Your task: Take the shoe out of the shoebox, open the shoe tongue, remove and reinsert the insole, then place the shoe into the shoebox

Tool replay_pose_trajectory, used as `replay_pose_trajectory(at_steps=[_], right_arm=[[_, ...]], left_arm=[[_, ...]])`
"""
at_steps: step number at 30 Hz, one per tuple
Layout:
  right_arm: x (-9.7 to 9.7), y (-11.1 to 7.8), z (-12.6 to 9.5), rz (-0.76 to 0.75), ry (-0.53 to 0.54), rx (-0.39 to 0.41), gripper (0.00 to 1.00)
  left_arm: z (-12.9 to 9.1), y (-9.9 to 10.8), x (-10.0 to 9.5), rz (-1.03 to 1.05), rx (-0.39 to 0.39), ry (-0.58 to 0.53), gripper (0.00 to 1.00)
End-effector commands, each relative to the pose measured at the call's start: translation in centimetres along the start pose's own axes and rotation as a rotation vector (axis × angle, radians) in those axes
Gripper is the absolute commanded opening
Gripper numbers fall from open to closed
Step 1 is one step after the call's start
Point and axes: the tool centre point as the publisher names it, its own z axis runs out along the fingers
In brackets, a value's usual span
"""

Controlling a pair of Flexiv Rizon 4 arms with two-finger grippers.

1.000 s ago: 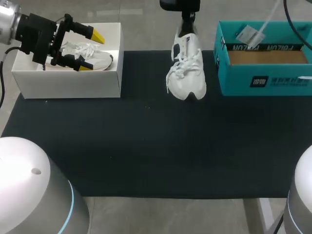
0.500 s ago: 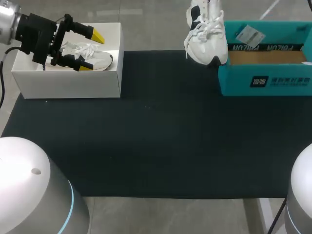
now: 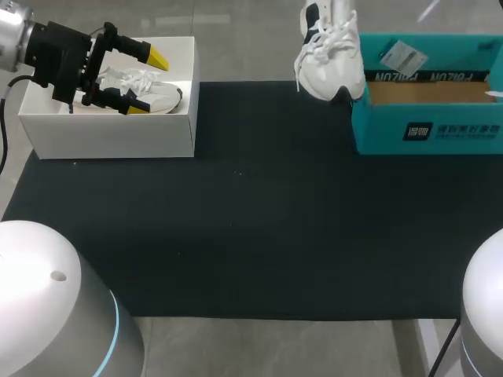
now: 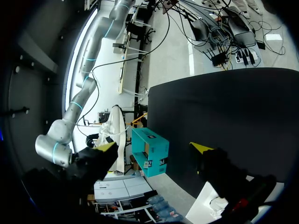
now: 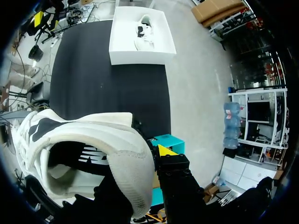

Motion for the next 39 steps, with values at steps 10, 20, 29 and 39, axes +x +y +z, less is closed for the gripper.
replay_pose_trajectory(at_steps=[10,20,29,39], right_arm=[[-2.4,-5.1,1.2,0.052,0.019,0.033,0.0],[-4.4,-12.7,3.0,0.0,-0.044,-0.011,0.0],[-5.3,-20.2,4.4,0.0,-0.059,0.071,0.0],[-5.9,-27.7,5.1,0.091,-0.061,0.12,0.0]], left_arm=[[0.0,0.1,-0.1,0.0,0.002,0.005,1.0],[0.0,0.1,-0.1,0.0,0.002,0.005,1.0],[0.0,0.1,-0.1,0.0,0.002,0.005,1.0],[0.0,0.1,-0.1,0.0,0.002,0.005,1.0]])
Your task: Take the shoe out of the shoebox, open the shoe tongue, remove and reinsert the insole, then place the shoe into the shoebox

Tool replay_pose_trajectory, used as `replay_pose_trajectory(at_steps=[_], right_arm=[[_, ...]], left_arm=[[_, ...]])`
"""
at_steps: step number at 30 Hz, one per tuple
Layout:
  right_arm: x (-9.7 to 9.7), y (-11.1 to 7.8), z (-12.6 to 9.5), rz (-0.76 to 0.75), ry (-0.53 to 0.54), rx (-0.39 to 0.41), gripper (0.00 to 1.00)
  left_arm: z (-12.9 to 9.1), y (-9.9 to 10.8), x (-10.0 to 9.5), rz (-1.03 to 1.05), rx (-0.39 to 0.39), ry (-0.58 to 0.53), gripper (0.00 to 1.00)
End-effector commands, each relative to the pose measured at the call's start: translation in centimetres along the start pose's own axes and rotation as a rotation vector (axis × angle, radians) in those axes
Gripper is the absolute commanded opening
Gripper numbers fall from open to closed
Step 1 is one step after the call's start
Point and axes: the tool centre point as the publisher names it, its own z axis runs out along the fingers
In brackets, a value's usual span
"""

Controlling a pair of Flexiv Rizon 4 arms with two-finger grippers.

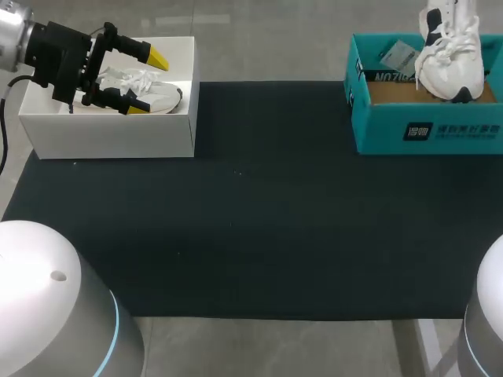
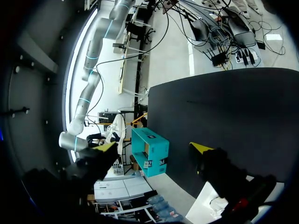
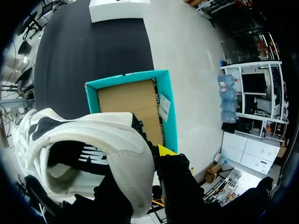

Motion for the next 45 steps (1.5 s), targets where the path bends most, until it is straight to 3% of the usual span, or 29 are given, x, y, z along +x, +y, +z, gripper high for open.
replay_pose_trajectory(at_steps=[1,7,10,34,37,42,45], right_arm=[[0.3,-3.3,0.3,-0.018,-0.015,-0.024,0.0],[2.1,-6.9,1.1,-0.222,-0.048,-0.085,0.0],[2.5,-8.0,2.2,-0.28,-0.026,-0.042,0.0],[2.5,-8.0,2.2,-0.28,-0.026,-0.042,0.0],[1.5,-9.2,3.5,-0.249,-0.066,0.055,0.0],[-0.8,-12.1,5.8,-0.156,-0.031,0.031,0.0],[-2.3,-13.3,6.3,-0.097,-0.02,0.079,0.0]], left_arm=[[0.0,0.1,-0.1,0.0,0.002,0.005,1.0],[0.0,0.1,-0.1,0.0,0.002,0.005,1.0],[0.0,0.1,-0.1,0.0,0.002,0.005,1.0],[0.0,0.1,-0.1,0.0,0.002,0.005,1.0],[0.0,0.1,-0.1,0.0,0.002,0.005,1.0],[0.0,0.1,-0.1,0.0,0.002,0.005,1.0],[0.0,0.1,-0.1,0.0,0.002,0.005,1.0]])
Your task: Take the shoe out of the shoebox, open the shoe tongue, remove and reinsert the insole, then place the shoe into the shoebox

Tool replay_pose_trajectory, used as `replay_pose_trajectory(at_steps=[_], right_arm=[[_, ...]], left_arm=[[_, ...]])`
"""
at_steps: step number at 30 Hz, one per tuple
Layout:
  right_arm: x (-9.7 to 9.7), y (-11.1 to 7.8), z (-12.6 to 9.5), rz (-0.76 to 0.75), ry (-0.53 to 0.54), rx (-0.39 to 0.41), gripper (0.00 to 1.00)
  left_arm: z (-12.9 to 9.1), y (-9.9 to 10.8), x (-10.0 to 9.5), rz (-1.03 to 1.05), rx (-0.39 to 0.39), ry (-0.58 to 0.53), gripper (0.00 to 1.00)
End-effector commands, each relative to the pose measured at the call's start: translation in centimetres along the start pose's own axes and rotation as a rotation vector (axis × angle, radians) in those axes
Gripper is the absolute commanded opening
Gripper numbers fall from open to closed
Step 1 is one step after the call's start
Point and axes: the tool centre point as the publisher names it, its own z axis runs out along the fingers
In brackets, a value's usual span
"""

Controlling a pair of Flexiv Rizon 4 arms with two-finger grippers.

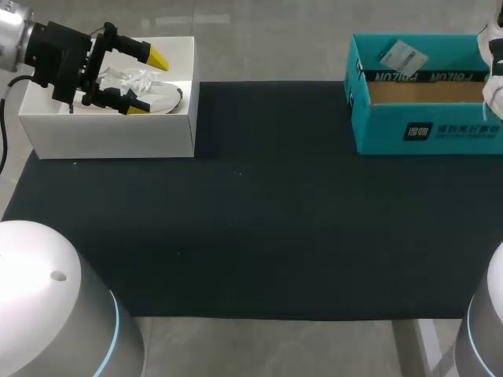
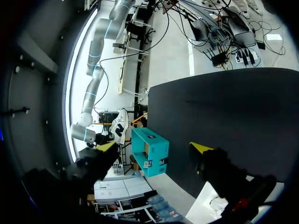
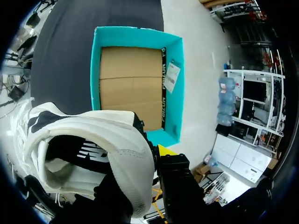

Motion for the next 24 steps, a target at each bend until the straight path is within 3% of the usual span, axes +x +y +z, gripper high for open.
replay_pose_trajectory(at_steps=[1,8,14,16,24], right_arm=[[-3.0,-1.9,1.4,0.057,0.054,0.027,0.0],[-5.3,-5.2,2.7,0.307,0.154,0.116,0.0],[-5.2,-7.9,1.8,0.774,0.241,0.312,0.0],[-4.7,-8.7,1.5,0.882,0.3,0.306,0.0],[-3.7,-8.9,1.8,1.208,0.44,0.429,0.0]], left_arm=[[0.0,0.1,-0.1,0.0,0.003,0.005,1.0],[0.0,0.1,-0.1,0.0,0.003,0.005,1.0],[0.0,0.1,-0.1,0.0,0.003,0.005,1.0],[0.0,0.1,-0.1,0.0,0.003,0.005,1.0],[0.0,0.1,-0.1,0.0,0.003,0.005,1.0]])
